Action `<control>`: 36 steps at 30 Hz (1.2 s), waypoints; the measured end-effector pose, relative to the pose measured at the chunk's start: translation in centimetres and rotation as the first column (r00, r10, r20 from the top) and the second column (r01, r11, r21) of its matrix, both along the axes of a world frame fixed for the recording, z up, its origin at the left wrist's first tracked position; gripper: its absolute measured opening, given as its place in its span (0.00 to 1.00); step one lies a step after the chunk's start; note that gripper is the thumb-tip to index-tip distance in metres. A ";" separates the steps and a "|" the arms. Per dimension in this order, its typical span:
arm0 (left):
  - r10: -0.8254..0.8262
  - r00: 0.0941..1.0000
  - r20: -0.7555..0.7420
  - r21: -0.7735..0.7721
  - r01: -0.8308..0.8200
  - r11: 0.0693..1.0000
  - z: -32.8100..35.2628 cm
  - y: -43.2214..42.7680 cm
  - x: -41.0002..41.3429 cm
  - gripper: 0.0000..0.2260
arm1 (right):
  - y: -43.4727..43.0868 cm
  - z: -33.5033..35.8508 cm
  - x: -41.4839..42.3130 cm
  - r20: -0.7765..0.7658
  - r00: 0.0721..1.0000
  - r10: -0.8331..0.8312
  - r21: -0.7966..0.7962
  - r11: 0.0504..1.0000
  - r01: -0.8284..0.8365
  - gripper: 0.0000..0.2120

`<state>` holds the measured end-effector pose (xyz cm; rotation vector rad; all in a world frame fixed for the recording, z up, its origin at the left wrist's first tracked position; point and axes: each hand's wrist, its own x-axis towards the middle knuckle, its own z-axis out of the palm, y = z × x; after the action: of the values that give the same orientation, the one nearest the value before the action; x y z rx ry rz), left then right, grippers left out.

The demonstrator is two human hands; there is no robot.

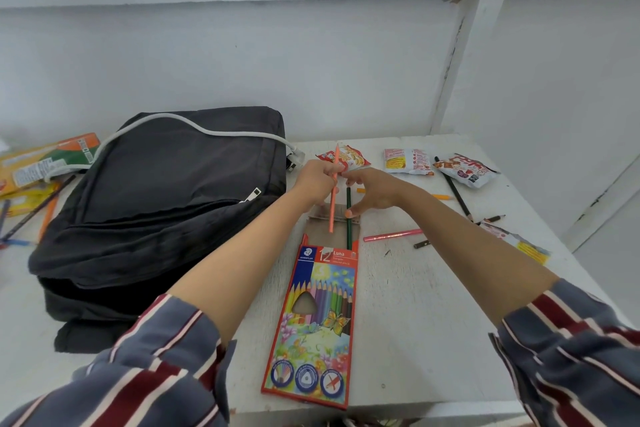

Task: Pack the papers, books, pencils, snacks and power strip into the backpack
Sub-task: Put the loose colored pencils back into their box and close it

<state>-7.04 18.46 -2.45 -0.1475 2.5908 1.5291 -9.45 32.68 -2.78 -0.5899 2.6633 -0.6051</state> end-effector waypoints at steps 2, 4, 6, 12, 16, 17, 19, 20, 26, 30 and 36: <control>-0.001 1.000 0.010 -0.002 0.001 1.000 0.0 0.0 0.0 0.21 | -0.1 0.1 -0.1 -0.004 1.000 0.011 0.005 1.000 -0.011 0.43; 0.003 1.000 0.022 -0.002 -0.003 1.000 0.1 0.0 0.0 0.21 | -0.3 0.0 -0.2 -0.007 1.000 0.016 0.000 1.000 -0.016 0.42; 0.010 0.999 0.031 -0.001 -0.010 1.000 0.1 0.1 0.0 0.21 | -0.4 0.0 -0.4 0.000 1.000 0.009 -0.011 1.000 -0.009 0.41; -0.016 1.000 0.005 -0.025 0.016 1.000 0.3 0.0 -0.2 0.21 | -0.5 0.0 -0.6 0.009 1.000 -0.001 -0.014 1.000 0.001 0.42; -0.033 0.999 0.002 -0.027 0.033 0.999 0.3 -0.1 -0.2 0.21 | -0.5 0.1 -0.5 0.018 1.000 -0.013 -0.021 1.000 0.013 0.42; -0.038 0.999 0.001 -0.026 0.038 0.999 0.3 -0.1 -0.2 0.21 | -0.5 0.1 -0.5 0.022 1.000 -0.015 -0.026 1.000 0.016 0.42; -0.051 0.999 0.001 -0.027 0.051 0.998 0.2 -0.2 -0.1 0.21 | -0.5 0.1 -0.4 0.029 0.999 -0.020 -0.030 0.999 0.021 0.42; -0.058 0.998 0.002 -0.027 0.058 0.998 0.2 -0.2 -0.1 0.21 | -0.5 0.1 -0.3 0.032 0.999 -0.021 -0.028 0.999 0.022 0.42; -0.076 0.997 -0.001 -0.011 0.076 0.997 0.2 -0.4 -0.3 0.21 | -0.4 0.2 -0.2 0.030 0.999 -0.035 -0.006 0.999 0.035 0.42; -0.095 0.995 -0.009 -0.022 0.094 0.995 0.0 -0.7 -0.5 0.20 | -0.3 0.2 -0.1 0.028 0.999 -0.045 0.012 0.999 0.045 0.38; -0.124 0.992 0.004 -0.030 0.124 0.992 -0.1 -0.7 -0.6 0.20 | -0.3 0.4 0.4 0.042 0.998 -0.048 0.005 0.999 0.048 0.37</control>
<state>-7.63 17.74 -2.53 0.0087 2.5690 1.4473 -9.01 32.37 -2.40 -0.5084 2.6453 -0.6183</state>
